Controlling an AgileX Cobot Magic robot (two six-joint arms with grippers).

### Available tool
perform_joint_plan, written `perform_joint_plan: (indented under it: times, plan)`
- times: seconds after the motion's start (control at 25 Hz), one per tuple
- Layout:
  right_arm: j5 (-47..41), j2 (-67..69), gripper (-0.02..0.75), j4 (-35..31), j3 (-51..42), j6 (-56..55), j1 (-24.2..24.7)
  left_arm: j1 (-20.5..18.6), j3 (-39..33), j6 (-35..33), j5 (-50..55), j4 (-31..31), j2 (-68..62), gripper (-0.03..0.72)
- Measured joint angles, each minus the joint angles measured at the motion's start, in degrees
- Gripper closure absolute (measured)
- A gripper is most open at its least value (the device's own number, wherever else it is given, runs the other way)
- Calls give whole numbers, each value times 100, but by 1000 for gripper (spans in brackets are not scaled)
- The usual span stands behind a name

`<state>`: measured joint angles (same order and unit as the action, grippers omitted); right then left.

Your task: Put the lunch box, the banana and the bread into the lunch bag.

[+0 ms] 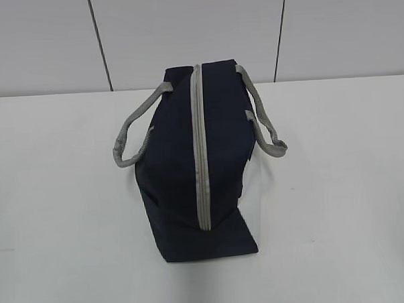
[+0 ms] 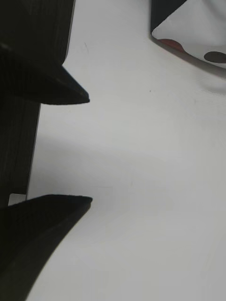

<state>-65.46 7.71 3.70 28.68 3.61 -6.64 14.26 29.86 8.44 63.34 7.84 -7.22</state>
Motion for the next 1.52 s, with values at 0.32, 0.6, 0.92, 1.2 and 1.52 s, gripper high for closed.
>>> perform_joint_plan:
  times: [0.32, 0.6, 0.92, 1.2, 1.52]
  plan:
    - [3, -13, 288, 0, 0, -4, 0, -34, -7, 0, 0, 0, 72, 179]
    - [12, -544, 288, 0, 0, -4, 132, -828, -7, 0, 0, 0, 450, 187]
    - [2, -869, 287, 13, 0, -4, 725, -1578, -7, 0, 8, 13, 810, 220]
    - [2, -883, 287, 23, 0, -4, 734, -1584, -7, 0, 8, 13, 810, 223]
    - [2, -883, 288, 23, 0, -4, 747, -1584, -7, 0, 8, 13, 810, 223]
